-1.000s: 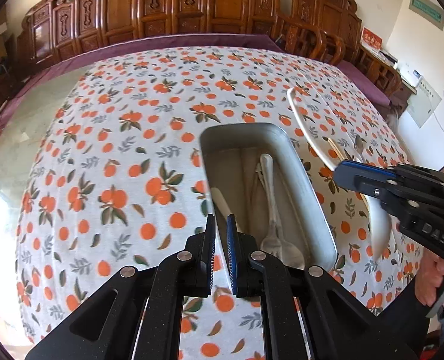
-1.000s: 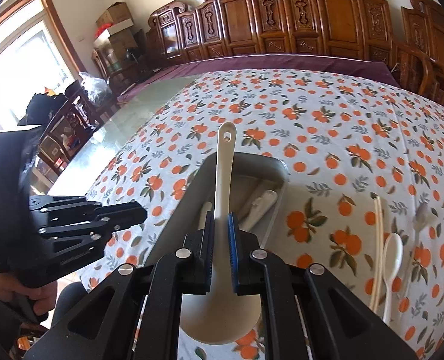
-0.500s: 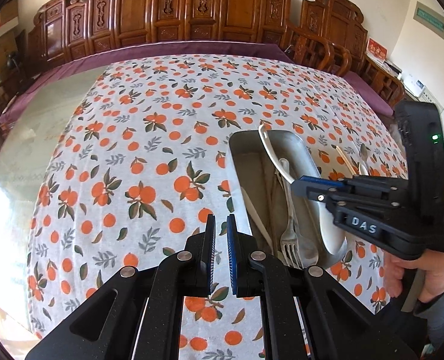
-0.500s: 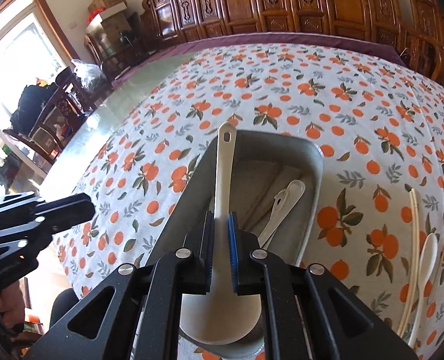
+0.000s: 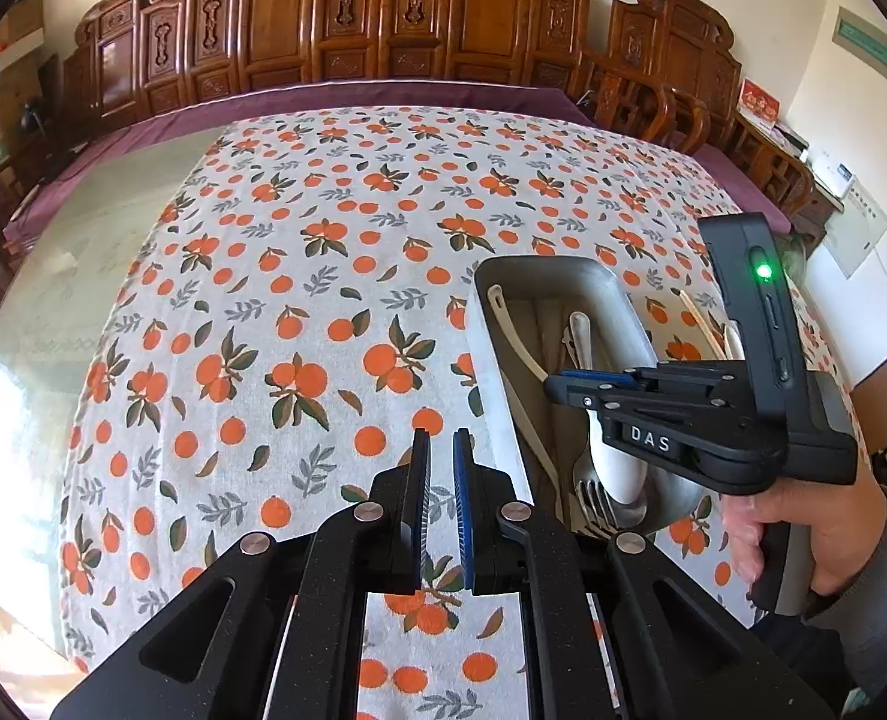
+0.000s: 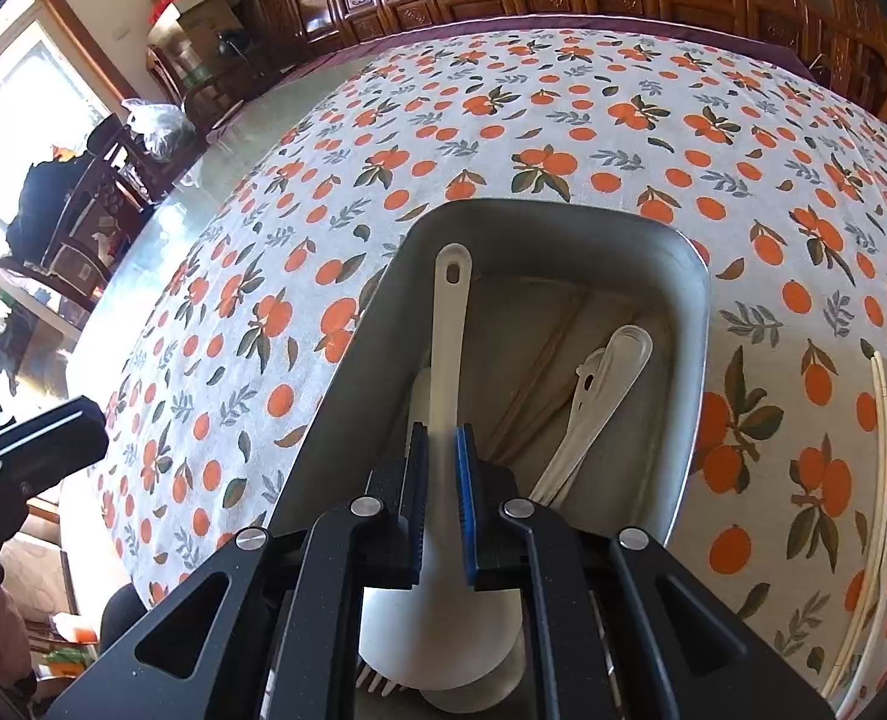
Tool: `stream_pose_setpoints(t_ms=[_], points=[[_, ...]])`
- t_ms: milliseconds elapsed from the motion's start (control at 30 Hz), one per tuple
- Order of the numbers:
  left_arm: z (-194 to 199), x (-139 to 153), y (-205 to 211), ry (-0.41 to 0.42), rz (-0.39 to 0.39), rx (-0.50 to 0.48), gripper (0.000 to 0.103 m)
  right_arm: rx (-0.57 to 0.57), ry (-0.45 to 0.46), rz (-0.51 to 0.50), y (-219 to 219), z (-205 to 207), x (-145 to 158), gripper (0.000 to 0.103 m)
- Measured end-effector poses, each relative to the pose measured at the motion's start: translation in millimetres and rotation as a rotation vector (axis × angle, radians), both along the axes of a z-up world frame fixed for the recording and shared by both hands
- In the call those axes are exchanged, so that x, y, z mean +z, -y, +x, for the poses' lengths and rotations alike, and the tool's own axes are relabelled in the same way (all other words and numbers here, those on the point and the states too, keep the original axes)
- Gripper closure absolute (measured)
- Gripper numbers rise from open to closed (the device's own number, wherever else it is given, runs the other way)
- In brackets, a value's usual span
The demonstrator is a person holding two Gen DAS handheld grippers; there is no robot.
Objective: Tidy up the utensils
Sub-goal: 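Lower the white plastic spoon into the tray and open the right tool, then grasp the metal spoon lying on the cloth with the right tool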
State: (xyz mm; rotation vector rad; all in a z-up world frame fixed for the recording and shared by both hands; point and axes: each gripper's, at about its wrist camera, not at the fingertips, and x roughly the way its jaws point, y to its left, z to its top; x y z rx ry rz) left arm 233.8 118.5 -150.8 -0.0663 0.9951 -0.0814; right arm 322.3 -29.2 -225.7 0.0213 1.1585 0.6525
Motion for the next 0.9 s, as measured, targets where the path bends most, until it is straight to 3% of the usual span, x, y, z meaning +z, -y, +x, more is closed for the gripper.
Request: stream_pose_setpoints(t_ms=[400, 533, 700, 833, 900], points=[[-5.4, 11.2, 9.5, 0.017, 0.008, -0.008, 0.097, -0.013, 0.074, 0.019, 23.0, -4.9, 22.9, 0.089], [-6.2, 16.0, 20.4, 0.025, 0.01, -0.018, 0.095, -0.023, 0.112, 0.028, 45.4, -16.6, 40.3, 0.079], [-7.1, 20.0, 42.3, 0.037, 0.0, -0.039, 0.072, -0.041, 0.167, 0.041, 80.6, -30.1, 66.6, 0.078], [-4.6, 22.5, 63.3, 0.046, 0.006, -0.062, 0.039, -0.059, 0.21, 0.03, 111.6, -41.2, 79.8, 0.077], [-2.8, 23.0, 74.4, 0.055, 0.009, -0.072, 0.032, -0.072, 0.222, 0.025, 126.8, -45.5, 82.9, 0.076]])
